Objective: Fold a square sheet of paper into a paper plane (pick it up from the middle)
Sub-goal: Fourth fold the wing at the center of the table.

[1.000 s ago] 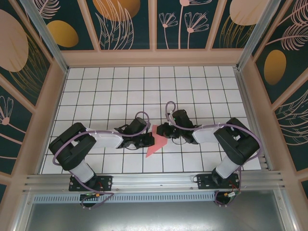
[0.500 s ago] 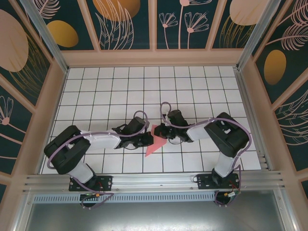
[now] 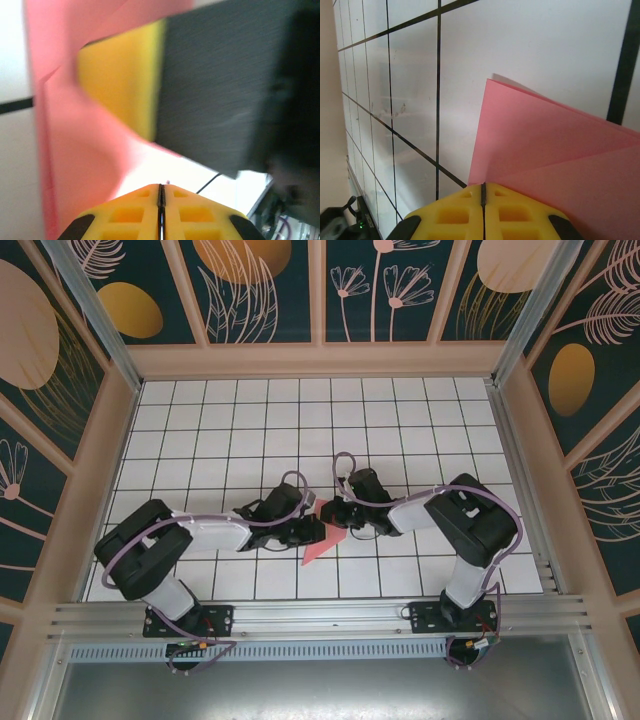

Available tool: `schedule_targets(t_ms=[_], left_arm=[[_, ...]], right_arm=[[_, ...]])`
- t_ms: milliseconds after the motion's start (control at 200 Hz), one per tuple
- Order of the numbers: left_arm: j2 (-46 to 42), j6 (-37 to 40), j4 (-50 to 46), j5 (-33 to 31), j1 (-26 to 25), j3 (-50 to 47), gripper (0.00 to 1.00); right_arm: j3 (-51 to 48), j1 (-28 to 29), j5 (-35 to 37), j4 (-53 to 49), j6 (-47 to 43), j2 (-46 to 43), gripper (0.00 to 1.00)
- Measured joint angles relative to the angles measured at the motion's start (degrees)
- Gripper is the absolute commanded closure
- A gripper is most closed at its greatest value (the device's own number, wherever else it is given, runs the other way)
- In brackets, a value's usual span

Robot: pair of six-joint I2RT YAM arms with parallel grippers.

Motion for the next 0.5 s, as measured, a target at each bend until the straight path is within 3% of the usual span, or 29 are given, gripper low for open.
schedule_targets(t_ms=[260, 500], left_arm=[[-0.5, -0.9, 6.6, 1.1, 0.3, -6.4, 0.89], [-5.8, -0.8, 4.3, 1.3, 0.3, -10.6, 0.87]], right_arm=[[0.0, -0.1, 0.1, -0.1, 0.0, 0.0, 0.93], [0.0, -0.2, 0.1, -0.2, 0.0, 0.0, 0.93]])
